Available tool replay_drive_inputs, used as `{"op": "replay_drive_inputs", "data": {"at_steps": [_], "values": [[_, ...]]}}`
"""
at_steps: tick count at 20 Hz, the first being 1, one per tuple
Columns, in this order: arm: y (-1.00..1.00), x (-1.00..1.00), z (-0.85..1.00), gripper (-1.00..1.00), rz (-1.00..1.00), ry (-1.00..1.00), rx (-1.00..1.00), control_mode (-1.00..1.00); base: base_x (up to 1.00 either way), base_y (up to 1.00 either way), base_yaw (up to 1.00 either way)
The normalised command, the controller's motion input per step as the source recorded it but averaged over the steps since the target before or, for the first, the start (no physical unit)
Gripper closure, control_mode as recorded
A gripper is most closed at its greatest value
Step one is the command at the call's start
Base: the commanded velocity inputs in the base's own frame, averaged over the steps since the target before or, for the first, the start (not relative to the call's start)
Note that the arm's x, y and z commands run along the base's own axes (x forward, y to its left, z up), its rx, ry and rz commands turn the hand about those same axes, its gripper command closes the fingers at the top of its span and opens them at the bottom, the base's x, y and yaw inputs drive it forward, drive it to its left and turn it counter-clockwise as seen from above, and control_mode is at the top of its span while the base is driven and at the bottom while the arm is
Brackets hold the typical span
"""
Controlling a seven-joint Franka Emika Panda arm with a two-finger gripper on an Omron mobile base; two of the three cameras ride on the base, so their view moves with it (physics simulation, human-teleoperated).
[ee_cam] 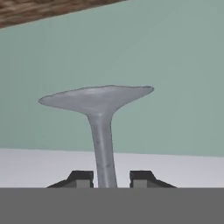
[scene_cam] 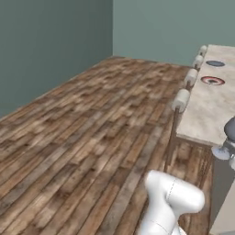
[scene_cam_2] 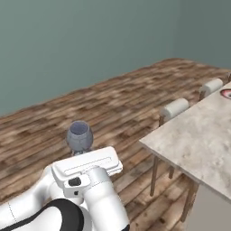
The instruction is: Retrieve the wine glasses from the counter and place one next to each plate.
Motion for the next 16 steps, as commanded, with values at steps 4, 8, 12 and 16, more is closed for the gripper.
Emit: {"op": "replay_drive_inputs", "data": {"at_steps": [4,8,12,16], "values": [[0.00,0.00,0.00,1.00,0.00,0.00,0.00,1.00,0.96,1.00,-0.37],[0.00,0.00,0.00,1.00,0.00,0.00,0.00,1.00,0.90,1.00,-0.34],[0.00,0.00,0.00,1.00,0.00,0.00,0.00,1.00,0.86,1.00,-0.35],[0.00,0.00,0.00,1.00,0.00,0.00,0.00,1.00,0.87,1.00,-0.37]]}}
